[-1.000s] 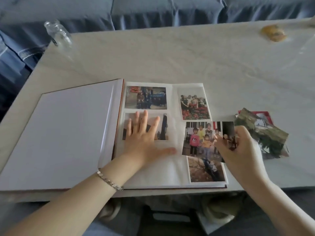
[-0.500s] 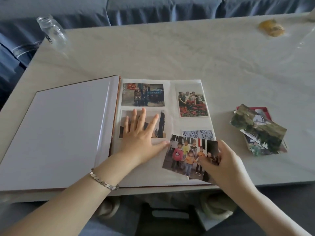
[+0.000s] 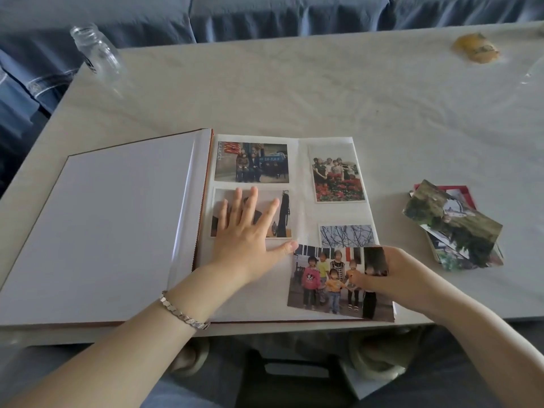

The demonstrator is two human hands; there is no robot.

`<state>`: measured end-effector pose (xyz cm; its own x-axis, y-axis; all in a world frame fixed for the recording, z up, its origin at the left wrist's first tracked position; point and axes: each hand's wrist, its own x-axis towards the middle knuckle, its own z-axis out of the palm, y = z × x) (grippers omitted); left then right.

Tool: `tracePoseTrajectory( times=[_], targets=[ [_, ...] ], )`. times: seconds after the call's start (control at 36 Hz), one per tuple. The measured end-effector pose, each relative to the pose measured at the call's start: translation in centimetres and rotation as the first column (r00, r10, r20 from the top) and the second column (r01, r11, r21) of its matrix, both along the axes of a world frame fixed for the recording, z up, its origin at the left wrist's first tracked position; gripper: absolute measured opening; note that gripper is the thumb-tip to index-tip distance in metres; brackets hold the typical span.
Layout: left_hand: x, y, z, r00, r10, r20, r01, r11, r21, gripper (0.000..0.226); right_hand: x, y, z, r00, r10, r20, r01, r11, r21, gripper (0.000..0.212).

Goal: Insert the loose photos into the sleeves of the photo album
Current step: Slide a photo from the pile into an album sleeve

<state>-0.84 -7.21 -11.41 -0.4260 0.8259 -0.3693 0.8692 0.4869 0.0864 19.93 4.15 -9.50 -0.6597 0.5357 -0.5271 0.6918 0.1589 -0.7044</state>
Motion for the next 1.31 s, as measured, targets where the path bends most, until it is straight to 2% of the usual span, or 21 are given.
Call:
tracePoseTrajectory(
  times=[0.19,0.31,0.39,0.47,0.58,0.72,0.89,1.03,1.17,1.31],
  targets=[
    [0.0,-0.1,0.0,1.0,0.006,0.01,-0.006,0.999,0.037,0.082,-1.8,-1.5,0.0,0.996,0.011,-0.093,-0.016,0.998,-0.057,0.01],
    [-0.6,0.0,0.7,0.999,0.004,0.042,-0.007,0.998,0.068,0.071,-4.0,-3.1,-0.3,0.993,0.016,-0.115,-0.026,0.996,-0.084,0.008],
    [-1.6,-0.4,1.2,0.998,-0.056,-0.004,0.056,0.996,0.071,0.061,-4.7,-3.1,0.0,0.997,0.023,-0.071,-0.03,0.994,-0.103,0.004],
    [-2.7,-1.0,1.5,0.99,-0.123,-0.064,0.129,0.986,0.105,0.058,-4.3,-2.3,0.3,0.996,-0.086,-0.036,0.082,0.991,-0.109,0.015],
    [-3.4,-1.6,1.7,0.992,-0.12,-0.031,0.124,0.968,0.217,0.051,-3.4,-1.7,0.2,0.98,-0.197,-0.011,0.197,0.98,-0.019,0.034],
    [-3.7,-1.8,1.6,0.99,-0.138,-0.017,0.137,0.952,0.272,0.046,-3.6,-1.8,-0.3,0.973,-0.223,-0.06,0.225,0.974,0.031,0.028],
    [-3.7,-2.1,1.0,0.988,-0.154,-0.024,0.153,0.933,0.326,0.043,-5.4,-2.5,-0.4,0.962,-0.258,-0.095,0.25,0.964,-0.086,0.02],
    [-3.6,-2.1,1.0,0.988,-0.153,-0.026,0.153,0.93,0.335,0.043,-6.2,-2.4,0.0,0.954,-0.296,-0.043,0.273,0.922,-0.275,0.013],
    [-3.6,-2.1,1.0,0.989,-0.148,-0.027,0.149,0.932,0.332,0.044,-5.3,-2.6,0.1,0.942,-0.336,-0.028,0.317,0.911,-0.263,0.013],
    [-3.7,-2.0,0.9,0.99,-0.142,-0.007,0.135,0.929,0.345,0.044,-5.4,-3.5,0.2,0.879,-0.472,-0.062,0.415,0.823,-0.387,0.01]
  ],
)
